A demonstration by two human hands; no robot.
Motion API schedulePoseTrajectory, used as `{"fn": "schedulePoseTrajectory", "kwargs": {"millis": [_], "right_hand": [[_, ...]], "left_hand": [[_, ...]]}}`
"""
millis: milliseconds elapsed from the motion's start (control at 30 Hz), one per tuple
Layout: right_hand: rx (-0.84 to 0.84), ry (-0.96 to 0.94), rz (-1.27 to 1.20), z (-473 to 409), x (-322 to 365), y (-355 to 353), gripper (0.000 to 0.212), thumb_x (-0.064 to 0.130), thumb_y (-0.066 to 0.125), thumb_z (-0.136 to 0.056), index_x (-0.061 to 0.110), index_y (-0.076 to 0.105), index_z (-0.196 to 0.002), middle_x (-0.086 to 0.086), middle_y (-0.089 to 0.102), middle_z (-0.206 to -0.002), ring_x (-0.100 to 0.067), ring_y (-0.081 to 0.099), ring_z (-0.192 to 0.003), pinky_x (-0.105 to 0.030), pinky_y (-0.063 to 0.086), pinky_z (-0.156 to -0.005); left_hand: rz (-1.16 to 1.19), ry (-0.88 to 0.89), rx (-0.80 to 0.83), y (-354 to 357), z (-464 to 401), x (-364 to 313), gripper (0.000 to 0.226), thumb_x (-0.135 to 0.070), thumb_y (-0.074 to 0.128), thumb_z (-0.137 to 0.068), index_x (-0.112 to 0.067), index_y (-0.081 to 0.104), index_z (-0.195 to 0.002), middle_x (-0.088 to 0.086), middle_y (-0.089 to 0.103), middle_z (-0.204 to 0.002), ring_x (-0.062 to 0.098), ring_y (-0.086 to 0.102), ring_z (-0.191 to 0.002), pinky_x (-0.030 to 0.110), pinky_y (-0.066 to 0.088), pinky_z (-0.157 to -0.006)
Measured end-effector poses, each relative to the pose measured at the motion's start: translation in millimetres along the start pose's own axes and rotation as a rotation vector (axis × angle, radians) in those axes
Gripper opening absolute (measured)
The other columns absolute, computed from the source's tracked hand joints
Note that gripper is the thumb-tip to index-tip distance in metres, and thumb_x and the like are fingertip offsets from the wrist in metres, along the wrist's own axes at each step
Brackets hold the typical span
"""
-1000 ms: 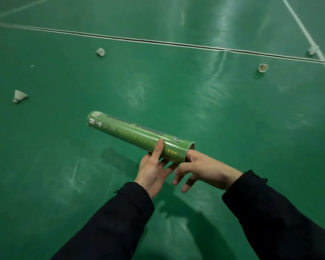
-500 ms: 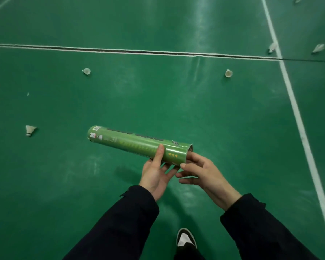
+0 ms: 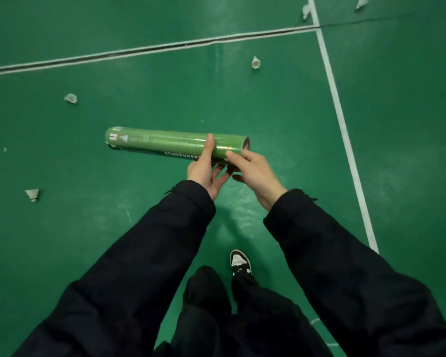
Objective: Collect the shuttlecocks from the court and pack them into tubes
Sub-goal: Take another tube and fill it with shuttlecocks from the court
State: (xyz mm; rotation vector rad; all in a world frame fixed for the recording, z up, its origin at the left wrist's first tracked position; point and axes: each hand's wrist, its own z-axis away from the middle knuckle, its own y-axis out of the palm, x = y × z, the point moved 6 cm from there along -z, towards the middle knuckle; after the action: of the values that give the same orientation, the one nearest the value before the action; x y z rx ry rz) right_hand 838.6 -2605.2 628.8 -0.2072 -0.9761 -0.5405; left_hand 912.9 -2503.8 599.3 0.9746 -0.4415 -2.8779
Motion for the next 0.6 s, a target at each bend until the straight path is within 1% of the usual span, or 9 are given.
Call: {"fn": "schedulePoseTrajectory", "kwargs": {"millis": [33,67,167,233,267,367,467,600], "right_hand": [[0.001,0.015,-0.020,-3.4,7.6,-0.2,0.025,0.029,0.062,-0.100,0.011,0.073,-0.114,-0.012,0.075,-0.117,-0.021,0.068,-0.099,-0.037,0.051,-0.087],[0.007,0.026,-0.044,-8.0,17.1,0.0,0.026,0.030,0.062,-0.100,0.011,0.073,-0.114,-0.013,0.075,-0.117,-0.022,0.068,-0.098,-0.037,0.052,-0.087],[-0.003,0.026,-0.103,-28.9,54.3,1.6,0.027,0.033,0.064,-0.099,0.014,0.073,-0.115,-0.013,0.075,-0.115,-0.019,0.069,-0.094,-0.037,0.055,-0.085],[-0.029,0.021,-0.132,-49.0,82.3,2.7,0.028,0.035,0.064,-0.099,0.014,0.073,-0.114,-0.014,0.076,-0.114,-0.019,0.071,-0.092,-0.041,0.057,-0.088],[-0.037,0.010,-0.141,-60.7,96.5,4.2,0.028,0.036,0.064,-0.099,0.013,0.073,-0.113,-0.014,0.076,-0.112,-0.020,0.071,-0.093,-0.040,0.057,-0.088],[-0.062,-0.020,-0.141,-99.3,140.6,8.0,0.029,0.034,0.063,-0.100,0.011,0.074,-0.113,-0.012,0.078,-0.109,-0.022,0.072,-0.095,-0.033,0.056,-0.080],[-0.079,-0.038,-0.156,-133.5,179.8,9.9,0.030,0.034,0.061,-0.101,0.011,0.075,-0.113,-0.010,0.078,-0.107,-0.021,0.073,-0.095,-0.033,0.057,-0.082],[-0.066,-0.066,-0.147,-175.4,234.6,6.1,0.029,0.031,0.061,-0.101,0.009,0.073,-0.117,-0.011,0.078,-0.110,-0.019,0.073,-0.093,-0.034,0.058,-0.085]], "left_hand": [[-0.010,-0.004,0.007,7.7,-0.5,-7.9,0.070,-0.044,0.079,-0.088,0.002,0.057,-0.136,0.024,0.071,-0.124,0.030,0.074,-0.104,0.044,0.064,-0.078],[-0.025,-0.005,0.012,14.7,-1.5,-15.9,0.072,-0.046,0.080,-0.087,0.003,0.057,-0.135,0.023,0.072,-0.121,0.031,0.074,-0.103,0.042,0.064,-0.075],[-0.059,0.004,0.041,42.8,-9.4,-43.8,0.080,-0.050,0.083,-0.082,0.003,0.058,-0.135,0.022,0.074,-0.116,0.029,0.074,-0.092,0.036,0.060,-0.067],[-0.060,0.018,0.077,63.0,-22.9,-69.2,0.079,-0.049,0.083,-0.082,0.003,0.057,-0.135,0.022,0.074,-0.115,0.028,0.074,-0.089,0.034,0.059,-0.064],[-0.058,0.027,0.090,72.7,-30.7,-83.8,0.077,-0.048,0.082,-0.083,0.003,0.057,-0.135,0.021,0.074,-0.113,0.028,0.074,-0.089,0.034,0.059,-0.063],[-0.057,0.029,0.143,103.1,-61.1,-126.9,0.073,-0.048,0.081,-0.084,0.000,0.058,-0.134,0.017,0.075,-0.109,0.028,0.074,-0.093,0.037,0.060,-0.068],[-0.045,-0.007,0.208,132.4,-84.2,-166.6,0.062,-0.053,0.075,-0.088,-0.007,0.065,-0.128,0.011,0.074,-0.103,0.026,0.071,-0.092,0.040,0.059,-0.077],[-0.033,0.011,0.229,166.4,-113.2,-213.6,0.067,-0.047,0.077,-0.088,-0.005,0.058,-0.136,0.014,0.072,-0.115,0.028,0.070,-0.103,0.042,0.058,-0.083]]}}
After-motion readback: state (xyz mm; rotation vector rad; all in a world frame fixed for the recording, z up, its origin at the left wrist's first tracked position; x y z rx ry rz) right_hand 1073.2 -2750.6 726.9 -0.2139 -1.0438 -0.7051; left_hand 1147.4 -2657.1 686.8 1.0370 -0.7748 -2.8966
